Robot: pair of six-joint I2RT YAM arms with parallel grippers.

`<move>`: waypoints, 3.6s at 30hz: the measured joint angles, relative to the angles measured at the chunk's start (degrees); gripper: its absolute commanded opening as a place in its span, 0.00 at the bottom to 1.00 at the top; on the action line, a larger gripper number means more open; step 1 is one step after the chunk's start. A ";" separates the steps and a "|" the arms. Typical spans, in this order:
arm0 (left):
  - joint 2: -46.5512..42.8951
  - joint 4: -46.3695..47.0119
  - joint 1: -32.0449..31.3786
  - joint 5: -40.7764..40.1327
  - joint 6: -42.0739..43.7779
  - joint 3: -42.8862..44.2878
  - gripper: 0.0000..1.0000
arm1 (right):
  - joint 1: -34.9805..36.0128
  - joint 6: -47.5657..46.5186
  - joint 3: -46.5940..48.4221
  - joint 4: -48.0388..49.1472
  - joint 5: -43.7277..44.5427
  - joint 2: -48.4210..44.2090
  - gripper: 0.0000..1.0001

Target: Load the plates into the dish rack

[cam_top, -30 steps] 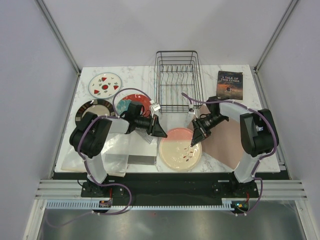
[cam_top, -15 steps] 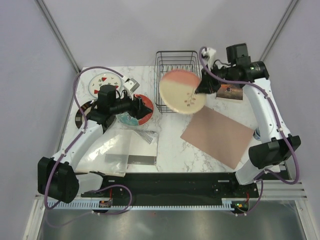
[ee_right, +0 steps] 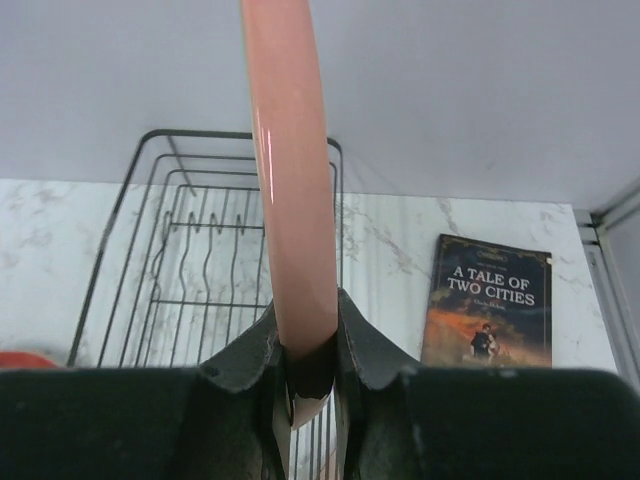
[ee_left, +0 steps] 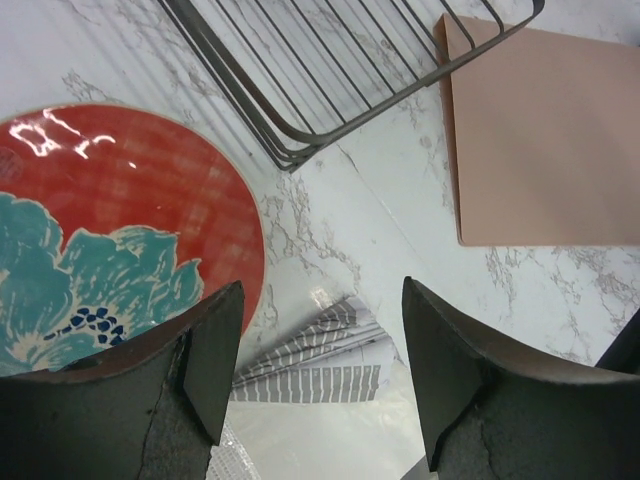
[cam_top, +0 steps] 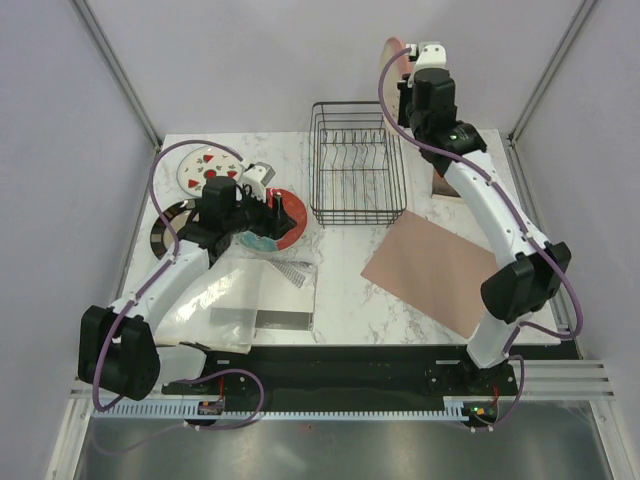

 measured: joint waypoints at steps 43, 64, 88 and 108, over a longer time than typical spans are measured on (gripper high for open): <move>-3.39 -0.44 3.30 -0.57 -1.55 -6.82 0.72 | 2.43 6.43 17.20 -1.73 15.78 36.15 0.42; 6.01 -6.32 16.33 -13.40 6.54 1.84 0.69 | 2.32 6.69 -0.61 1.38 -6.23 7.67 0.73; 40.13 -8.20 25.62 6.88 16.04 26.73 0.62 | 1.77 6.82 -17.99 -4.26 -32.20 -0.90 0.82; 54.25 -29.77 27.47 18.75 21.09 44.46 0.57 | 0.87 6.80 -18.05 -5.09 -30.29 0.96 0.85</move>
